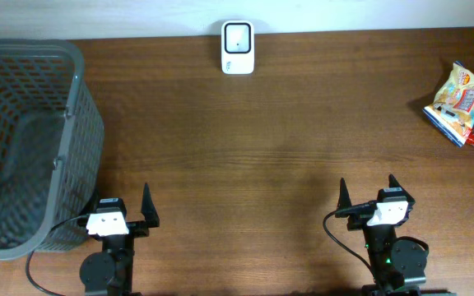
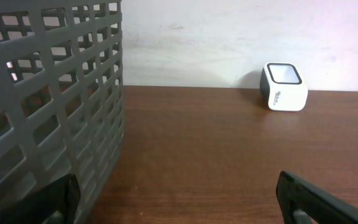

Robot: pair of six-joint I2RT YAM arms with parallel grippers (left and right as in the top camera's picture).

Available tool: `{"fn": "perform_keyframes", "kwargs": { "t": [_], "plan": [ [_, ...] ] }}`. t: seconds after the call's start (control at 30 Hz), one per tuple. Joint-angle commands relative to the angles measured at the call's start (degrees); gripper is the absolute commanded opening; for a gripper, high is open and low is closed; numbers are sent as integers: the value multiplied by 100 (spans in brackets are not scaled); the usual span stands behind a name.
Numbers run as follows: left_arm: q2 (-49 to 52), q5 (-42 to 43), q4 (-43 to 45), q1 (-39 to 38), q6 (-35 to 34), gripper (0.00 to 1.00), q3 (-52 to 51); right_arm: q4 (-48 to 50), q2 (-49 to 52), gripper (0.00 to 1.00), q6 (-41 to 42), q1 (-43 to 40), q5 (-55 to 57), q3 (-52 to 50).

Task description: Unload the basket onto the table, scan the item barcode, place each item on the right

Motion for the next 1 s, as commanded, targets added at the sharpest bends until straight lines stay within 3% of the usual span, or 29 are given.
{"fn": "perform_keyframes", "kwargs": {
  "t": [0.0, 0.97],
  "plan": [
    [-33, 66, -9, -26, -35, 99, -70, -20, -37, 98, 9, -37, 9, -52],
    [-33, 42, -2, -297, -31, 99, -70, -20, -39, 98, 9, -37, 9, -52]
  ]
}}
